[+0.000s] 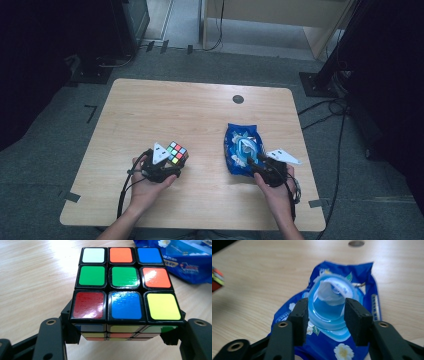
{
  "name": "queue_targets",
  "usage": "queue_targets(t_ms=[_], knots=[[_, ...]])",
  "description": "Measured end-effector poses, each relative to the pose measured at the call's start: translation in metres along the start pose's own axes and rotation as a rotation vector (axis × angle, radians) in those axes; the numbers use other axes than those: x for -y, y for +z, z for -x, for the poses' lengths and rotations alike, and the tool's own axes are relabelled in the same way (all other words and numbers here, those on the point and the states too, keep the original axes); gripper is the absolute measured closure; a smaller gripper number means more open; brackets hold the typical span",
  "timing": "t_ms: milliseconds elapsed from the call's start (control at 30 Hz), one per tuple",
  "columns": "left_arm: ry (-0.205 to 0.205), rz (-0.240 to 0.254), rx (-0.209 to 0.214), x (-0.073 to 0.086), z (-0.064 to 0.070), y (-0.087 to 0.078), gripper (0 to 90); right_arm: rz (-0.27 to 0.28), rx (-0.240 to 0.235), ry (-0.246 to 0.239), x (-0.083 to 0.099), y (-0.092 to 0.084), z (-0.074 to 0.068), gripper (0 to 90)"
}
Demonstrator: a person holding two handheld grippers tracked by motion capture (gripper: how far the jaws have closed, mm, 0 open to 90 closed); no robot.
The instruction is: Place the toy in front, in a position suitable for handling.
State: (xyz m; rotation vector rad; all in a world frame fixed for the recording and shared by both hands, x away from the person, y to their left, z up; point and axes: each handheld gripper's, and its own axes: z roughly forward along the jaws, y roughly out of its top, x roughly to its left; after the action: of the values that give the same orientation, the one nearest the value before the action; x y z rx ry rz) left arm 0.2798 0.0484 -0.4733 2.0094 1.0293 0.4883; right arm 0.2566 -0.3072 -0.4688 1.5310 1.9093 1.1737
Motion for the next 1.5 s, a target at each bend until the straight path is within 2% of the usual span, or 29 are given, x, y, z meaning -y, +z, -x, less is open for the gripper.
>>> queue_targets(t_ms=[67,100,133,233,267,333,367,400,433,500,533,600,700,733,833,867,933,967,1033,1100,1133,1200,1267,1300,1333,1367,1400,1433,1500], knots=[[0.011,0.003,-0.007,0.007,0.0,-0.005,34.2,-0.049,0.01,-0.012,0.0,0.011,-0.003,57.2],[0.011,0.003,-0.007,0.007,0.0,-0.005,34.2,-0.049,0.01,-0.012,0.0,0.011,-0.003,57.2],[0.021,0.001,-0.003,0.011,0.0,-0.005,34.2,-0.091,0.018,-0.007,0.0,0.024,-0.004,58.8],[0.032,-0.001,0.007,0.013,0.0,-0.003,34.2,-0.082,-0.005,0.022,-0.003,0.032,-0.003,58.8],[0.034,0.0,0.019,0.015,0.0,-0.002,34.2,-0.063,0.016,0.043,-0.007,0.037,-0.004,60.1],[0.042,0.001,0.033,0.016,0.0,-0.001,34.2,-0.046,0.026,0.054,-0.008,0.037,-0.004,60.9],[0.046,0.0,0.04,0.017,0.001,-0.001,34.2,-0.027,0.033,0.076,-0.01,0.038,-0.003,60.9],[0.052,0.0,0.044,0.018,0.002,-0.001,34.2,-0.028,0.015,0.131,-0.011,0.041,0.001,60.3],[0.056,-0.003,0.048,0.019,0.002,0.0,34.2,-0.028,0.015,0.131,-0.011,0.041,0.001,60.3],[0.061,-0.01,0.055,0.021,0.003,0.0,34.2,-0.026,0.009,0.163,-0.011,0.045,0.003,61.7],[0.064,-0.011,0.058,0.022,0.004,0.001,34.1,-0.017,0.041,0.182,-0.012,0.048,0.007,65.3],[0.072,-0.015,0.065,0.023,0.006,0.001,34.1,-0.019,0.04,0.194,-0.013,0.049,0.008,68.7],[0.079,-0.016,0.074,0.024,0.008,0.001,34.2,-0.042,0.051,0.193,-0.012,0.054,0.011,86.6],[0.079,-0.016,0.077,0.025,0.009,0.002,34.1,-0.027,0.063,0.181,-0.011,0.052,0.013,90.0],[0.078,-0.018,0.076,0.025,0.008,0.002,34.1,-0.003,0.071,0.177,-0.012,0.048,0.015,90.0],[0.078,-0.02,0.075,0.026,0.008,0.003,34.1,0.021,0.075,0.169,-0.013,0.044,0.016,90.0],[0.08,-0.025,0.075,0.026,0.008,0.004,34.1,0.109,0.067,0.127,-0.024,0.026,0.016,90.0],[0.08,-0.025,0.075,0.026,0.008,0.004,34.1,0.109,0.067,0.127,-0.024,0.026,0.016,90.0],[0.08,-0.025,0.077,0.026,0.009,0.004,34.1,0.171,0.033,0.099,-0.033,0.012,0.014,90.0],[0.083,-0.026,0.079,0.026,0.009,0.004,34.1,0.213,0.045,0.054,-0.04,-0.002,0.009,90.0],[0.084,-0.025,0.08,0.026,0.009,0.004,34.1,0.246,0.047,0.037,-0.044,-0.016,0.006,90.0],[0.087,-0.025,0.082,0.026,0.009,0.004,34.1,0.254,0.046,0.033,-0.045,-0.019,0.005,90.0],[0.085,-0.026,0.083,0.027,0.009,0.004,34.2,0.219,0.08,0.021,-0.041,-0.024,0.007,90.0],[0.085,-0.027,0.083,0.027,0.009,0.004,34.2,0.219,0.08,0.021,-0.041,-0.024,0.007,90.0],[0.086,-0.03,0.084,0.027,0.009,0.004,34.1,0.192,0.093,0.058,-0.036,-0.022,0.016,90.0],[0.085,-0.03,0.085,0.028,0.009,0.005,34.1,0.192,0.093,0.058,-0.036,-0.022,0.016,90.0],[0.086,-0.03,0.085,0.028,0.009,0.005,34.2,0.164,0.092,0.089,-0.035,-0.02,0.021,90.0],[0.086,-0.03,0.087,0.028,0.009,0.005,34.2,0.156,0.07,0.106,-0.036,-0.02,0.025,90.0],[0.091,-0.034,0.09,0.028,0.01,0.006,34.1,0.218,0.021,0.083,-0.045,-0.03,0.021,90.0]])
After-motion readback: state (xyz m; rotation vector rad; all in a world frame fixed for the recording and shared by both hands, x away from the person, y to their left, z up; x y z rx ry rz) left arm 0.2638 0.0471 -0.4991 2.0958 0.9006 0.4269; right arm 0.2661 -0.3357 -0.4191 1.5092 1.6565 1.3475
